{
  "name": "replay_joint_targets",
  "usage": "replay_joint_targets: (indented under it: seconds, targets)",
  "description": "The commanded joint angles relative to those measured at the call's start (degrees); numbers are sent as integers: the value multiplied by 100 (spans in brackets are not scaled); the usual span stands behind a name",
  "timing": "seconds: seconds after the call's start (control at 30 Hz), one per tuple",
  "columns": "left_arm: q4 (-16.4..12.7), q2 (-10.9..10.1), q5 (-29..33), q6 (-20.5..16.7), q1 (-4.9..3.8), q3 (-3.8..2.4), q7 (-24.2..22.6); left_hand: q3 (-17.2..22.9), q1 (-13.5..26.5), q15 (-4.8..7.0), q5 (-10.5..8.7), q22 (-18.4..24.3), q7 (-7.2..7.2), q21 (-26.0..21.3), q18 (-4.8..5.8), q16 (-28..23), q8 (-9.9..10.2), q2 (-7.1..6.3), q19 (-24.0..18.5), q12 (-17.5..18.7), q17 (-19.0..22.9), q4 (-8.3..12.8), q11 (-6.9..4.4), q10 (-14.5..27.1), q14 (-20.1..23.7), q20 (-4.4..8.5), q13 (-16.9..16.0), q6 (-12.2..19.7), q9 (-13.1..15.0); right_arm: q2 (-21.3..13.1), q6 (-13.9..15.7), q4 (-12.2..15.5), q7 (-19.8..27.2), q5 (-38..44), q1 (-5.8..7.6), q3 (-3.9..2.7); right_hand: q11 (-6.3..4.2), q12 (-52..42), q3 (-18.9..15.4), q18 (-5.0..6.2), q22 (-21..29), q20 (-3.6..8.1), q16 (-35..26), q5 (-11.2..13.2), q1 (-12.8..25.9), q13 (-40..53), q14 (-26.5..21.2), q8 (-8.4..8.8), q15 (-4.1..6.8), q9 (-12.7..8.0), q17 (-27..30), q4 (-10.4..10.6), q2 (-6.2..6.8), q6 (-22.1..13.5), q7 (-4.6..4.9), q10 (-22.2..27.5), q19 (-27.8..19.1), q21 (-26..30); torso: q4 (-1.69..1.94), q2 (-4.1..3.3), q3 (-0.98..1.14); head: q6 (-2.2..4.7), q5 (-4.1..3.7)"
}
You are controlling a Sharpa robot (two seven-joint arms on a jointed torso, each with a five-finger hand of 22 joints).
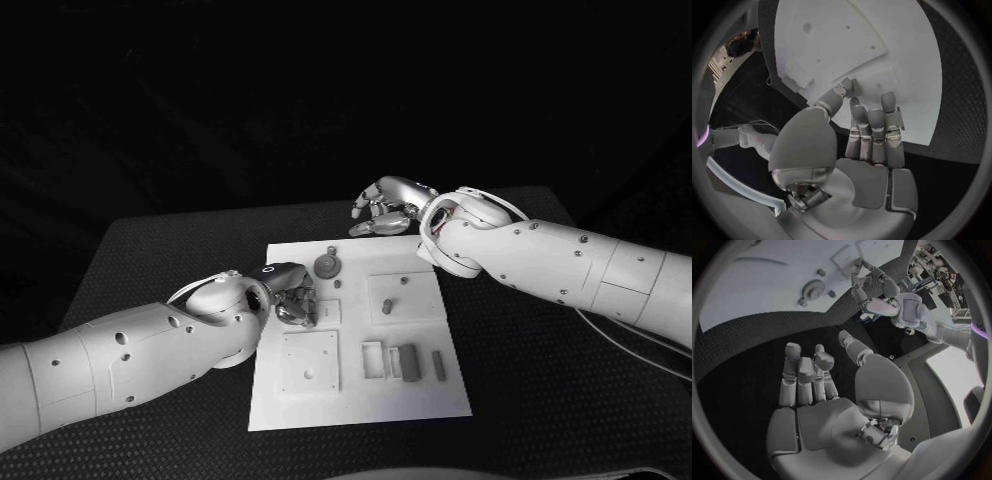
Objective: Assemble the parts on the task board
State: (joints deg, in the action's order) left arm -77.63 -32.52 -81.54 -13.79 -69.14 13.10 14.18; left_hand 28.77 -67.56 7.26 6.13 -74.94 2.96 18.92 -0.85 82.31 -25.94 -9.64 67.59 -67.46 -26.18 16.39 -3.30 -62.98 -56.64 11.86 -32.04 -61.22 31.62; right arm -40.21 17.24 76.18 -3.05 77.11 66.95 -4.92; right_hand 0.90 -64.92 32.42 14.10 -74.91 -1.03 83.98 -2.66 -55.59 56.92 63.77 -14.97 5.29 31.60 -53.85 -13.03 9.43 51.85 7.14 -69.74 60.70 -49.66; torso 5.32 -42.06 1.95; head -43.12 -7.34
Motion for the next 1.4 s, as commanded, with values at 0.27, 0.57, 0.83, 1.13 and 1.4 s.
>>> replay_joint_targets:
  seconds: [0.27, 0.57, 0.83, 1.13, 1.4]
  targets:
    - [75, 20, -83, 25, 5, 12, 187, -8, 123, 65, -88, -141, 24, 87, 85, 48, 102, -78, 38, -52, 31, 10, 20, -25, -18, 5, 13, 19, -20, -4, -65, 14, 44, 7, -2, -3, -1, 17, -4, 90, -44, 5, -29, -12, 61, -7, -25, 19, -13, 6, 8, 31, 6, 3, 24, 53, -21, 25, 0, -1, -3, -5, -6]
    - [64, 23, -124, 55, 5, 18, 231, -130, 211, 74, -72, -139, 56, 116, 85, 65, 173, -145, 19, -71, 54, 18, 50, -7, -4, 12, 19, 103, -28, -5, -73, 12, 45, 7, -2, -3, -2, 17, -5, 90, -44, 5, -29, -12, 63, -7, -25, 19, -12, 7, 8, 33, 7, 5, 24, 53, -21, 25, -3, 1, 2, -14, -6]
    - [87, 50, -127, -25, 6, 40, 229, -212, 197, 85, -133, -136, 73, 148, 85, 97, 211, -174, 43, -107, 64, 21, 62, -36, -30, 33, 16, 173, -19, -5, -89, 13, 44, 7, -2, -2, -2, 16, -6, 90, -45, 4, -29, -12, 66, -7, -25, 19, -12, 8, 8, 36, 7, 6, 23, 52, -22, 26, -2, -2, 0, -5, -8]
    - [87, 52, -110, 54, 7, 47, 213, -239, 191, 88, -145, -134, 81, 159, 85, 107, 217, -170, 53, -118, 71, 17, 70, -44, -42, 38, 16, 202, -9, -5, -100, 9, 49, 6, -2, -2, -3, 16, -7, 90, -45, 4, -29, -12, 71, -8, -26, 18, -12, 9, 9, 41, 7, 8, 23, 53, -23, 27, 0, 0, 0, -15, -13]
    - [85, 49, -81, 125, 7, 48, 197, -239, 183, 85, -125, -130, 81, 160, 85, 106, 208, -100, 49, -119, 83, 12, 71, -38, -41, 38, 22, 195, 7, -4, -100, 6, 53, -4, -2, -2, -3, 16, -8, 90, -45, 3, -30, -12, 77, -8, -27, 20, -11, 9, 9, 47, 7, 7, 23, 53, -23, 27, -1, -2, 0, -14, -17]
